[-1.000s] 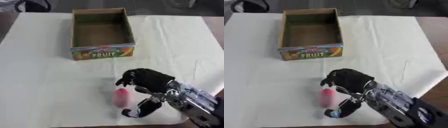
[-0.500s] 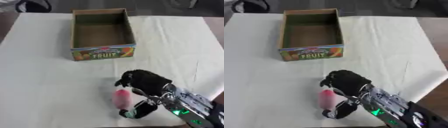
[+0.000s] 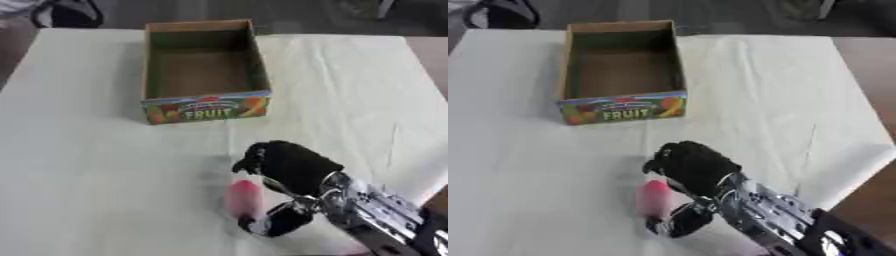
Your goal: Pick up objects on the table and place them in the box.
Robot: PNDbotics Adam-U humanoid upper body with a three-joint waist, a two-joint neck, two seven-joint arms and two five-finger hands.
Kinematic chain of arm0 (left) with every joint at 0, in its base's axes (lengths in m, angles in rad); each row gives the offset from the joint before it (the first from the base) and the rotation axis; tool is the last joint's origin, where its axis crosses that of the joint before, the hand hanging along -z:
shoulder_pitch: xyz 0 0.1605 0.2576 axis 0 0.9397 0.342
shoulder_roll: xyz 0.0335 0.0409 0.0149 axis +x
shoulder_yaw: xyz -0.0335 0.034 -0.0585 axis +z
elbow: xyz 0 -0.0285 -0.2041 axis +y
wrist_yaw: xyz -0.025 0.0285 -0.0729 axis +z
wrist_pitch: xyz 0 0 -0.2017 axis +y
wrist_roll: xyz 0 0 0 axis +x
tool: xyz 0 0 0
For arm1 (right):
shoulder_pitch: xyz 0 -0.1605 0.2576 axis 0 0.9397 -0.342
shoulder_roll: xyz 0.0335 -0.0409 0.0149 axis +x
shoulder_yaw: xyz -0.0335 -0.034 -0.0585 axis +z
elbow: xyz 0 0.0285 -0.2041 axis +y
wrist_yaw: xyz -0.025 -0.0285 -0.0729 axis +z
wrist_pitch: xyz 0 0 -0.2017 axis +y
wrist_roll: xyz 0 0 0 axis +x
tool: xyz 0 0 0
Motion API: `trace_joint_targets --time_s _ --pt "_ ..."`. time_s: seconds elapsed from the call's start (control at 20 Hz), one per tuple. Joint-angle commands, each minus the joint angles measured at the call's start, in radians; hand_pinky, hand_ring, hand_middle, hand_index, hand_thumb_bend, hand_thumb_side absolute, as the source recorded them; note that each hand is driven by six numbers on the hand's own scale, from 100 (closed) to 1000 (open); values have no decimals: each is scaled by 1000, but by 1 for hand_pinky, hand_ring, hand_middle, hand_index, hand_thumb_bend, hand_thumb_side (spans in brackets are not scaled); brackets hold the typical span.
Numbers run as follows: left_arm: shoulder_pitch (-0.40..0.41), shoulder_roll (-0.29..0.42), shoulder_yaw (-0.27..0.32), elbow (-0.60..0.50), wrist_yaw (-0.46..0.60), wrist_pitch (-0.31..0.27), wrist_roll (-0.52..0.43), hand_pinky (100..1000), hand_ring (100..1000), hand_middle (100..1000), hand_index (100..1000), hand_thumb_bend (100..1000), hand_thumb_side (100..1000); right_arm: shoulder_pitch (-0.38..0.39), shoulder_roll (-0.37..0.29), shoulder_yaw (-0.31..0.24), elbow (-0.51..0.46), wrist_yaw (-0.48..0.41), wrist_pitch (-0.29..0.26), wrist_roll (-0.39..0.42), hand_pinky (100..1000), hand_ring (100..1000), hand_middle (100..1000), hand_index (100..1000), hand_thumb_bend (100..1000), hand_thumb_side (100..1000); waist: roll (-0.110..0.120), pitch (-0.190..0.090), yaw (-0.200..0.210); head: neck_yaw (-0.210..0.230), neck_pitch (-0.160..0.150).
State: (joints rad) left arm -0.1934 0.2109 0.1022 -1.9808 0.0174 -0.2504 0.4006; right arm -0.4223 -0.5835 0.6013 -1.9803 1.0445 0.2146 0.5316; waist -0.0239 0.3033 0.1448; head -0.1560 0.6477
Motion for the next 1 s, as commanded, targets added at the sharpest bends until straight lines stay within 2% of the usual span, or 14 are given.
trace_joint_targets --time_s 0.05,0.35,0.55,0.7,0.8,1.0 --pt "-7 13 -1 -19 3 0 -4 598 610 592 767 100 661 -8 -16 -16 -20 14 7 13 809 874 630 835 484 468 2 -14 1 -1 -13" --pt "-6 12 -2 -19 3 0 -5 598 611 592 767 100 664 -1 -16 -18 -20 23 24 41 808 874 627 824 483 457 3 -12 2 -2 -13" --pt "-6 12 -2 -19 3 1 -6 597 612 592 767 100 666 -3 -14 -18 -20 6 30 49 801 869 597 760 466 415 3 -11 2 -2 -11" --pt "-6 11 -2 -19 3 1 -6 597 612 593 767 100 665 -5 -14 -19 -20 -9 30 53 800 869 591 744 445 321 2 -11 1 -3 -12" --pt "-6 11 -2 -19 3 1 -7 597 612 593 767 100 665 -5 -13 -20 -20 -21 29 60 799 869 585 740 428 224 2 -11 2 -3 -12" --pt "-5 11 -2 -19 3 1 -7 597 613 593 767 100 666 -7 -12 -21 -20 -47 29 78 794 866 571 730 412 133 2 -11 2 -3 -13"
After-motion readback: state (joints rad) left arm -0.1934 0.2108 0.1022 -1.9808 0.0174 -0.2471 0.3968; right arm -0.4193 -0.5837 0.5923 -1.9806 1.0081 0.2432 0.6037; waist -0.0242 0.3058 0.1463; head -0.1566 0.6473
